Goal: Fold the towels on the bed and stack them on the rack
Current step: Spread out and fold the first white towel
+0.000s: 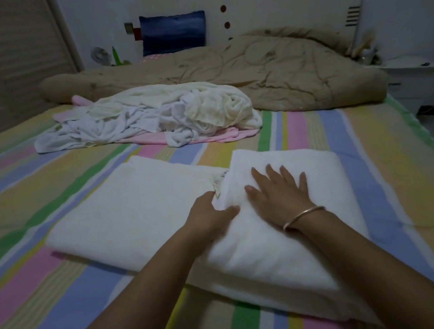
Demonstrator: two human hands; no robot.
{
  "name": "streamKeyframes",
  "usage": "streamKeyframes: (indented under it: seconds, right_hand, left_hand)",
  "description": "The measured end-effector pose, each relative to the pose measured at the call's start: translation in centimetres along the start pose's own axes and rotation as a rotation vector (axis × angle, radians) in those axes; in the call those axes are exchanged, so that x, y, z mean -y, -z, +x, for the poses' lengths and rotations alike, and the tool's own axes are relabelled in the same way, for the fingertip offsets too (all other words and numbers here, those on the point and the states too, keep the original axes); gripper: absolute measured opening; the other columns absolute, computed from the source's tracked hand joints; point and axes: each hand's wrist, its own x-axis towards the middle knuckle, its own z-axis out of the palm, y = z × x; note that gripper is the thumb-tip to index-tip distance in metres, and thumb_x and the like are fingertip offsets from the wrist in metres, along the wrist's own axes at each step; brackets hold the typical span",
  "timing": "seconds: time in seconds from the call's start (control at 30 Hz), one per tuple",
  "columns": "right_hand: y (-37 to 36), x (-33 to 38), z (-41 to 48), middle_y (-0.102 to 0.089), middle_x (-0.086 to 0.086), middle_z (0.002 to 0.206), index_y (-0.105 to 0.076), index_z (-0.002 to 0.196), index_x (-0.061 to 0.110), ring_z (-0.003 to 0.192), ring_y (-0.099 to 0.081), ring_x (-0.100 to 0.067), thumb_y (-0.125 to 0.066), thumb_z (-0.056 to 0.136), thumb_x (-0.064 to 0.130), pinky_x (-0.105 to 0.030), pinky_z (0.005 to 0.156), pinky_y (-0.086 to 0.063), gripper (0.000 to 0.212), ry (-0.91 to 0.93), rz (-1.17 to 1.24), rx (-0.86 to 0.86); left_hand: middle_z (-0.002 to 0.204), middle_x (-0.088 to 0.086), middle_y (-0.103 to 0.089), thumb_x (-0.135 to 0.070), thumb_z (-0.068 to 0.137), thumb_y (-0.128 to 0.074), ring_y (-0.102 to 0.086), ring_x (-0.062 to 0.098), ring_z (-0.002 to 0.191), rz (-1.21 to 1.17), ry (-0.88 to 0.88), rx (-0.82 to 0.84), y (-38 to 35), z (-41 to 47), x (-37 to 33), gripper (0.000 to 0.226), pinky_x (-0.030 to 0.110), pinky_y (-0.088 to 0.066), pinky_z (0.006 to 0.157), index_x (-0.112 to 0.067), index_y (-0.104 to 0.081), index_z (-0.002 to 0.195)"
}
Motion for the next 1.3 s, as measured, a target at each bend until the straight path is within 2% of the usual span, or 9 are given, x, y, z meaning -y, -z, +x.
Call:
streamKeyframes:
  seconds: [0.13,0.27,0.47,0.63,0.77,0.87,1.0,1.2,1.3]
  right_hand:
    - [-3.2,0.3,-0.4,0.007,0.003,0.161,0.001,0.151,0.039,0.147,0.009,-0.026,-0.005,0.088,0.071,-0.062,0.111,0.012,0.071,-0.018,-0.104,-0.024]
    - [-3.9,0.2,0.0,0.008,0.003,0.161,0.002,0.151,0.039,0.147,0.009,-0.026,-0.009,0.089,0.071,-0.062,0.111,0.012,0.071,-0.024,-0.104,-0.017]
    - [-2.2,2.0,-0.9,0.017,0.004,0.159,0.0,0.15,0.041,0.145,0.02,-0.025,-0.014,0.083,0.079,-0.061,0.11,0.014,0.078,0.131,-0.043,-0.002]
    - [-1.7,5.4,-2.0,-0.001,0.009,0.161,-0.014,0.148,0.045,0.147,0.012,-0.016,0.0,0.07,0.084,-0.058,0.112,0.015,0.089,0.544,-0.116,0.031]
    - [-2.0,5.7,-1.4,-0.02,0.014,0.157,-0.037,0.14,0.045,0.147,-0.003,-0.011,-0.024,0.086,0.074,-0.063,0.11,0.012,0.063,0.496,-0.112,0.192]
    - [-1.9,4.6,-1.5,-0.028,0.019,0.152,-0.046,0.134,0.044,0.146,-0.009,-0.008,-0.032,0.087,0.072,-0.064,0.11,0.008,0.056,0.458,-0.104,0.207]
    - [-1.4,3.1,-2.0,-0.033,0.022,0.148,-0.048,0.131,0.044,0.145,-0.012,-0.006,-0.031,0.086,0.073,-0.064,0.111,0.005,0.056,0.466,-0.122,0.187]
    - [-2.9,3.5,-2.3,-0.029,0.019,0.152,-0.044,0.134,0.044,0.145,-0.01,-0.008,-0.031,0.086,0.074,-0.063,0.11,0.01,0.058,0.465,-0.135,0.147]
    - [-2.8,3.6,-2.5,-0.033,0.017,0.15,-0.044,0.135,0.043,0.141,-0.02,-0.003,-0.037,0.092,0.062,-0.051,0.116,0.006,0.047,0.422,0.123,0.065]
  left_hand:
    - [0.101,0.005,-0.068,-0.042,0.082,-0.073,-0.065,0.024,0.092,-0.178,0.157,-0.135,0.3,-0.2,2.3,0.037,0.037,-0.054,0.087,-0.012,-0.068,0.103]
    - [0.102,0.015,-0.069,-0.019,0.09,-0.06,-0.065,0.028,0.074,-0.619,0.366,-0.657,4.1,-0.6,4.9,0.005,0.044,-0.058,0.08,-0.017,-0.065,0.089]
    - [0.149,0.011,-0.026,-0.021,0.082,-0.065,-0.032,0.032,0.134,-0.352,0.499,-1.138,7.4,-2.6,8.3,0.054,0.039,-0.029,0.113,-0.013,-0.046,0.132]
    - [0.145,0.019,-0.034,-0.038,0.078,-0.072,-0.04,0.036,0.13,-0.643,0.772,-1.019,9.1,-3.0,8.5,0.082,0.043,-0.038,0.107,-0.005,-0.03,0.14]
    - [0.133,0.007,-0.056,-0.049,0.068,-0.078,-0.061,0.028,0.109,-1.122,0.579,-0.841,9.8,-1.5,9.9,0.082,0.036,-0.052,0.078,-0.01,-0.048,0.135]
    - [0.136,0.005,-0.056,-0.058,0.077,-0.065,-0.056,0.029,0.12,-1.271,0.534,-0.64,10.5,-0.3,11.1,0.071,0.044,-0.049,0.093,-0.02,-0.051,0.136]
    - [0.115,0.004,-0.062,-0.036,0.092,-0.062,-0.057,0.027,0.11,-1.26,0.486,-0.544,11.1,-1.7,8.7,0.039,0.042,-0.045,0.087,-0.016,-0.056,0.125]
    - [0.119,0.002,-0.061,-0.043,0.093,-0.056,-0.062,0.02,0.08,-1.242,0.368,-0.399,10.6,-1.9,6.1,0.046,0.033,-0.049,0.071,-0.013,-0.055,0.128]
    - [0.124,0.008,-0.064,-0.039,0.081,-0.073,-0.067,0.021,0.092,-1.158,0.273,-0.567,9.5,-1.0,3.5,0.058,0.038,-0.055,0.081,-0.008,-0.057,0.128]
